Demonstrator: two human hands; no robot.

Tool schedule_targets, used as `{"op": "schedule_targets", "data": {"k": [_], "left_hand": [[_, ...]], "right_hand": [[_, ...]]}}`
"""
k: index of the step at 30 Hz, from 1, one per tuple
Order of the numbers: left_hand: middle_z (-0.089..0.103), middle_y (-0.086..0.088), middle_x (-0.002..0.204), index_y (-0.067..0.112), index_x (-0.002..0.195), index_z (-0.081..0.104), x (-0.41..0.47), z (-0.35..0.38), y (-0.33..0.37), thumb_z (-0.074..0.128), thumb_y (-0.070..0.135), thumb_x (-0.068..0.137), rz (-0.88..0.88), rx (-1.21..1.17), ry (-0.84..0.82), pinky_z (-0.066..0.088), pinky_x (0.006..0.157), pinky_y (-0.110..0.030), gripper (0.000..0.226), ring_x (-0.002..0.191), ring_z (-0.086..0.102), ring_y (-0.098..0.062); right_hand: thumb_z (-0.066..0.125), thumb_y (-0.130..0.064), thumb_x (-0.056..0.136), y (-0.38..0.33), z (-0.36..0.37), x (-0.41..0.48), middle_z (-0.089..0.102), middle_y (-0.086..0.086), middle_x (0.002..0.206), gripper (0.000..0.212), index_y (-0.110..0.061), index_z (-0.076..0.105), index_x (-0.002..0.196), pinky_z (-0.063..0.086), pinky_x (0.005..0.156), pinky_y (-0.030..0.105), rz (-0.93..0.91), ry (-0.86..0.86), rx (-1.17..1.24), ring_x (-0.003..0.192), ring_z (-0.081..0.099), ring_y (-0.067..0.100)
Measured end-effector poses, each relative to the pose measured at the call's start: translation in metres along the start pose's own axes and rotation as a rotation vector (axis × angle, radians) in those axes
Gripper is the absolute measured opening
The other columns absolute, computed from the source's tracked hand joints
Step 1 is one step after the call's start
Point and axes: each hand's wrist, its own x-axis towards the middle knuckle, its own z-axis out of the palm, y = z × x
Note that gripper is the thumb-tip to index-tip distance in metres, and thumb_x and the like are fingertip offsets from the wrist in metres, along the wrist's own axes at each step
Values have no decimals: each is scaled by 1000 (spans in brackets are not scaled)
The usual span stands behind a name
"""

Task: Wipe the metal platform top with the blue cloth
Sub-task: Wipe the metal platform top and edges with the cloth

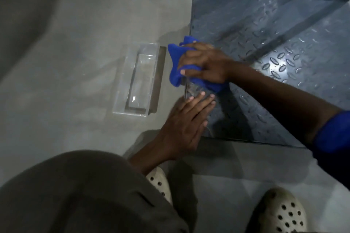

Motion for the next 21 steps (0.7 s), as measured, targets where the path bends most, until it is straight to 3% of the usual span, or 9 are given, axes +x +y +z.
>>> {"op": "schedule_targets", "data": {"k": [5,8,10,13,18,21], "left_hand": [[29,-9,176,6,166,36,-10,-3,4,34,26,114,-6,16,-46,24,132,-51,56,167,17,-23],[29,-10,176,5,166,36,-22,0,6,34,26,115,-17,-3,-24,24,132,-51,54,166,17,-24],[32,-10,175,5,165,37,-32,3,6,35,23,116,-9,-15,12,26,132,-51,52,166,21,-26],[33,-7,174,7,164,39,-41,4,8,47,15,113,-20,-14,41,28,131,-49,52,165,23,-25],[35,-8,173,6,163,42,-42,-2,3,54,10,111,32,21,26,25,133,-45,54,164,25,-25],[36,-9,173,6,163,42,-45,-5,-2,55,8,109,46,6,20,26,133,-46,54,164,26,-26]], "right_hand": [[49,-58,105,34,-11,22,65,-6,143,48,-27,69,135,27,127,50,273,74,44,143,50,32],[48,-50,108,1,-4,9,66,0,143,46,-21,71,135,22,131,45,229,119,-7,145,47,36],[46,-48,111,-34,1,-19,62,-4,149,42,-26,69,138,18,129,38,150,82,5,154,39,31],[38,-54,111,-42,-2,-32,52,-9,159,45,-36,63,145,23,129,50,36,18,20,159,31,26],[43,-53,110,12,-9,6,60,0,152,46,-29,66,142,28,125,57,193,19,-55,142,53,30],[41,-52,110,-19,0,-3,62,3,146,46,-25,68,136,26,127,51,221,47,-77,144,48,34]]}}
